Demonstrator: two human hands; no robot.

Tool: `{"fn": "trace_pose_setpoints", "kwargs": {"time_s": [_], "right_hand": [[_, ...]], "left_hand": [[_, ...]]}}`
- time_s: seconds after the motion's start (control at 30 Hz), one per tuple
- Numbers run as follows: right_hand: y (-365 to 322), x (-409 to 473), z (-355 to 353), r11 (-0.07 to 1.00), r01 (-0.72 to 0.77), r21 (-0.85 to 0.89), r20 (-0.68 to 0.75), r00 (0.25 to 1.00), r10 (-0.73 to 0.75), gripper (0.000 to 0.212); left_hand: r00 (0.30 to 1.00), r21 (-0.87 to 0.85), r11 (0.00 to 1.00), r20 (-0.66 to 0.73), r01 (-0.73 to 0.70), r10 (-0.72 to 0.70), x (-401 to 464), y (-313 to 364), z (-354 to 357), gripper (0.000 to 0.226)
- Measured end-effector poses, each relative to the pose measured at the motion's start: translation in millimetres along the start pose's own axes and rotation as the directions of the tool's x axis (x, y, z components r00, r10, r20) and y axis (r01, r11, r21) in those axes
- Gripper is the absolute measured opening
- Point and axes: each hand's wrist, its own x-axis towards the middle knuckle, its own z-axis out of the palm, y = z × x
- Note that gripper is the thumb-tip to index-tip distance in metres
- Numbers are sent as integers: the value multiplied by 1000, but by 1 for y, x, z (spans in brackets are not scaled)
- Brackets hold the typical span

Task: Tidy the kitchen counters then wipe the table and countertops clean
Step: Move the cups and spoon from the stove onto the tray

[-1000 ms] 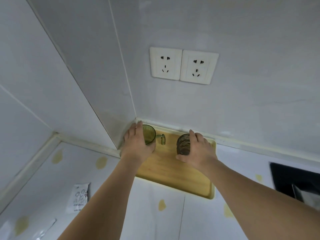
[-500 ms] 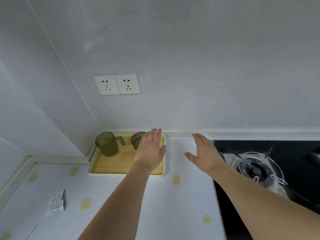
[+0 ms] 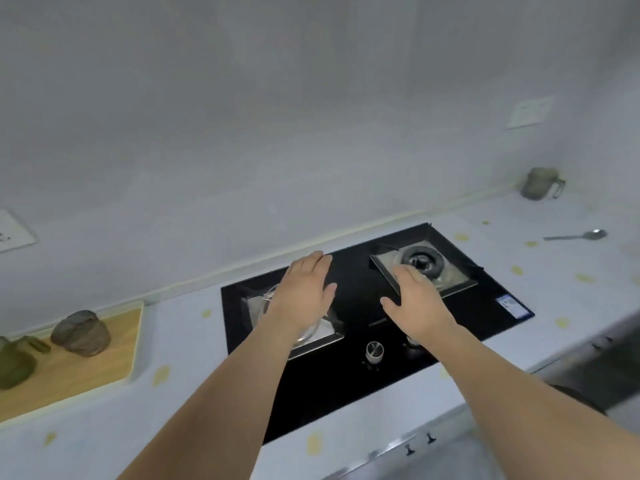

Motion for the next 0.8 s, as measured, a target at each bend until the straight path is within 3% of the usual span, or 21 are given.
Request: {"fn": "trace_pose_setpoints", "kwargs": {"time_s": [0.1,0.27,0.47,0.8], "right_hand": [[53,-2,-24,997,-74,28,-12,997,74,65],[145,15,-50,988,-150,41,-56,987,152,57],[260,58,-95,954,-300,6,-77,951,299,58],[416,99,-153,929,-370,-20,-61,928,368,56]], "left_hand": [[993,24,995,59,-99,98,30,52,12,58],[991,-43,994,88,-101,105,97,114,52,56],[961,-98,976,185,-192,207,206,194,109,54],[924,-174,954,258,-244,283,327,337,173,55]]}}
